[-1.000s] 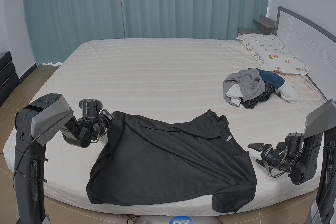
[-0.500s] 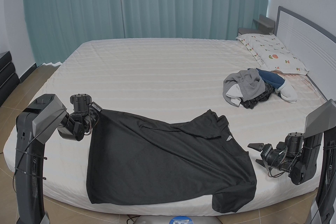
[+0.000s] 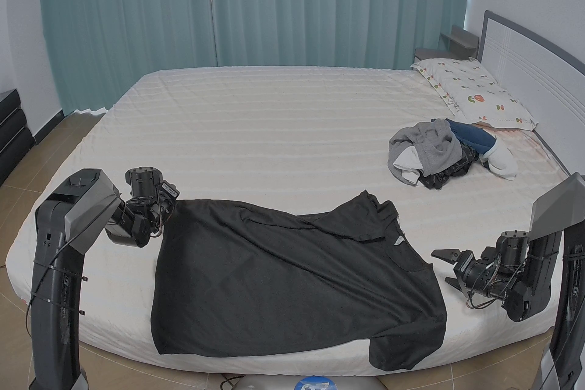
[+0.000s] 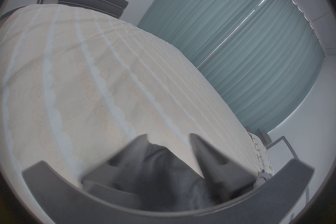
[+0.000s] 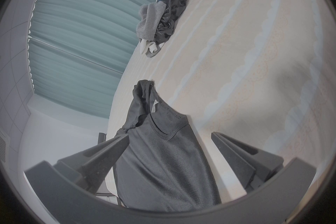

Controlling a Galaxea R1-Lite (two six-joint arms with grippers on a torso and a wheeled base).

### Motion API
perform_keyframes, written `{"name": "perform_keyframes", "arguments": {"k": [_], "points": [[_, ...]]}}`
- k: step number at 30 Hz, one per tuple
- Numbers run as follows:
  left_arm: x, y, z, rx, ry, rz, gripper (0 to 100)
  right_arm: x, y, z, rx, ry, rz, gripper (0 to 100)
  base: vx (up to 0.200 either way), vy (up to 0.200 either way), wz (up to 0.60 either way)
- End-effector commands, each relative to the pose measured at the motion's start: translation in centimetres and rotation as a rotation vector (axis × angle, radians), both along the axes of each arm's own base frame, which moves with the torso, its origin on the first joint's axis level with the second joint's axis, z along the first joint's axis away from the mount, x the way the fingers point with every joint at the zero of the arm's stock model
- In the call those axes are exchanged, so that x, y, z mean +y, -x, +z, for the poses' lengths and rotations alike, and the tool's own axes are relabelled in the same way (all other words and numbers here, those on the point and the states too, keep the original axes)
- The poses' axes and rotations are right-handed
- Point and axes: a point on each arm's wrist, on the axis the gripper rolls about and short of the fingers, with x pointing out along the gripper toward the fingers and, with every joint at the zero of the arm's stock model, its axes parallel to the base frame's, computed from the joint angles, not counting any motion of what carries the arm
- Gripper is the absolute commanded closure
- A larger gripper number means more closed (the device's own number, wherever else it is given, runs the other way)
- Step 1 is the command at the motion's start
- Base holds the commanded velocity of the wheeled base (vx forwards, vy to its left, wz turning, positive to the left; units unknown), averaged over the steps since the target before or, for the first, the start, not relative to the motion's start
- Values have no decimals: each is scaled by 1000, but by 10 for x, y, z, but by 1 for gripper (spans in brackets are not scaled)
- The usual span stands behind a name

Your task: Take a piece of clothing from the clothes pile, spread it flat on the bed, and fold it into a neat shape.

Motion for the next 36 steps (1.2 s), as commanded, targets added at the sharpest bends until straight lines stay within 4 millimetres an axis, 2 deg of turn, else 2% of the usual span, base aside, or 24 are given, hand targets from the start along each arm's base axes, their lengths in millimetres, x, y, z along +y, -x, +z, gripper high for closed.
{"name": "perform_keyframes", "arguments": {"k": [1, 4, 7, 9, 10, 11, 13, 18, 23, 26, 29, 31, 36], "points": [[0, 1, 1, -8, 10, 4, 0, 0, -1, 1, -10, 0, 0, 0, 0, 0, 0], [3, 2, 16, -39, 71, 36, 0, 0, -3, 2, -19, 0, -3, 0, 0, 0, 0], [11, 12, 37, -55, 152, 56, 0, 0, -9, 15, -80, 12, -24, 0, 0, 0, 0], [11, 21, 43, -44, 184, 25, 0, 4, -11, 22, -109, 17, -18, 0, 0, 0, 0], [11, 33, 46, -19, 219, -21, 0, 12, -13, 26, -123, 22, -2, 0, 0, 0, 0], [10, 34, 46, -15, 223, -26, 0, 12, -13, 26, -124, 22, 0, 0, 0, 0, 0], [8, 48, 51, 15, 274, -86, 0, 26, -21, 27, -144, 35, 15, 0, 0, 0, 0], [-2, 61, 43, 83, 364, -140, 0, 47, -42, 29, -128, 120, 52, 0, 0, 0, 0], [-18, 63, 35, 109, 394, -158, 0, 74, -72, 42, -119, 196, 60, 0, 0, 0, 0], [-18, 66, 33, 118, 392, -156, 0, 93, -88, 44, -99, 202, 96, 0, 0, 0, 0], [-18, 69, 32, 128, 394, -155, 0, 103, -98, 44, -103, 203, 109, 0, 0, 0, 0], [-19, 70, 31, 130, 388, -155, 0, 119, -110, 38, -88, 208, 140, 0, 0, 0, 0], [-20, 69, 30, 113, 379, -147, 0, 133, -131, 32, -51, 256, 155, 0, 0, 0, 0]]}}
